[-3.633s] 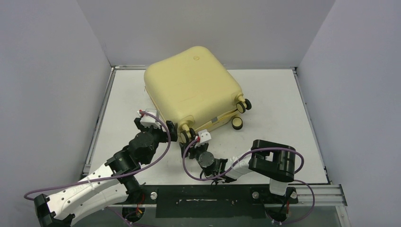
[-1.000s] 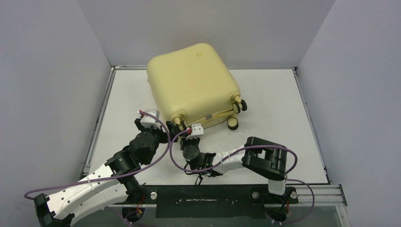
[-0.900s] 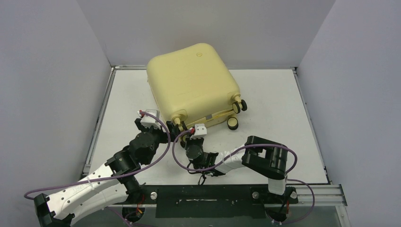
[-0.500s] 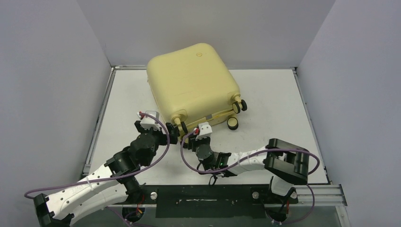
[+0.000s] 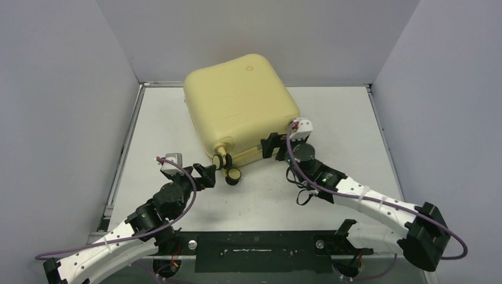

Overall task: Pack the luggage
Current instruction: Zip the luggage at the center of the board.

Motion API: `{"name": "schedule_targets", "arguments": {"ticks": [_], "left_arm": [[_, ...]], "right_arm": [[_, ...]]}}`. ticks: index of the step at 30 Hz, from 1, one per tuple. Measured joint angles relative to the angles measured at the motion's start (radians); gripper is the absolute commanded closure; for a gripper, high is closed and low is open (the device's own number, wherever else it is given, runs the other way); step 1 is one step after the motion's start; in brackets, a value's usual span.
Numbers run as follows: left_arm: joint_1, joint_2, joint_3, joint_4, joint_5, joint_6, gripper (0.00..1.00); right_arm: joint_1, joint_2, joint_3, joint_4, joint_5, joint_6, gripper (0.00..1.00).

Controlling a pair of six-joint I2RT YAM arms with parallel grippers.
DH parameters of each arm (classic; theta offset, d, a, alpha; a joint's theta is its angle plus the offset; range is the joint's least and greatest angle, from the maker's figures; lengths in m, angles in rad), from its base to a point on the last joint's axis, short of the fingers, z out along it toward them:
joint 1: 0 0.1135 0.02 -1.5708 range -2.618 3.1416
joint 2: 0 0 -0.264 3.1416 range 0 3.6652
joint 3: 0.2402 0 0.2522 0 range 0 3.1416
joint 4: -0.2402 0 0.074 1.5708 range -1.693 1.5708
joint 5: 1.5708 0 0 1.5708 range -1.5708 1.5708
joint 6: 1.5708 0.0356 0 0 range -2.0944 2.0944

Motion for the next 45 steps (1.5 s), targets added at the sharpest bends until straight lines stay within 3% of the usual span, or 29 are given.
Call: {"name": "schedule_targets", "arguments": {"ticks": [3, 10, 16, 22, 28, 32, 35, 41, 45], "left_arm": [[0.000, 0.039, 0.048, 0.006, -0.011, 0.019, 0.03], [0.014, 0.185, 0.171, 0.045, -0.045, 0.054, 0.03], [0.082, 0.326, 0.272, 0.032, -0.002, 0.042, 0.03], [0.228, 0.368, 0.336, 0.026, 0.130, 0.008, 0.03], [0.403, 0.375, 0.335, 0.013, 0.285, -0.041, 0.03], [0.508, 0.390, 0.323, 0.022, 0.387, -0.066, 0.03], [0.583, 0.426, 0.300, 0.053, 0.479, -0.081, 0.03], [0.653, 0.563, 0.276, 0.246, 0.641, -0.082, 0.03], [0.652, 0.673, 0.276, 0.418, 0.755, -0.069, 0.03]], "right_arm": [[-0.130, -0.100, 0.052, -0.109, -0.029, -0.004, 0.01], [-0.577, -0.151, 0.145, -0.239, -0.260, -0.008, 0.00], [-0.621, -0.047, 0.145, -0.278, -0.442, -0.056, 0.00], [-0.625, 0.085, 0.189, -0.316, -0.530, -0.116, 0.02], [-0.625, 0.209, 0.270, -0.348, -0.544, -0.165, 0.22], [-0.620, 0.240, 0.282, -0.379, -0.560, -0.192, 0.53], [-0.618, 0.239, 0.282, -0.382, -0.559, -0.202, 0.70], [-0.603, 0.217, 0.269, -0.380, -0.524, -0.192, 0.90], [-0.576, 0.127, 0.194, -0.373, -0.498, -0.158, 0.98]]}}
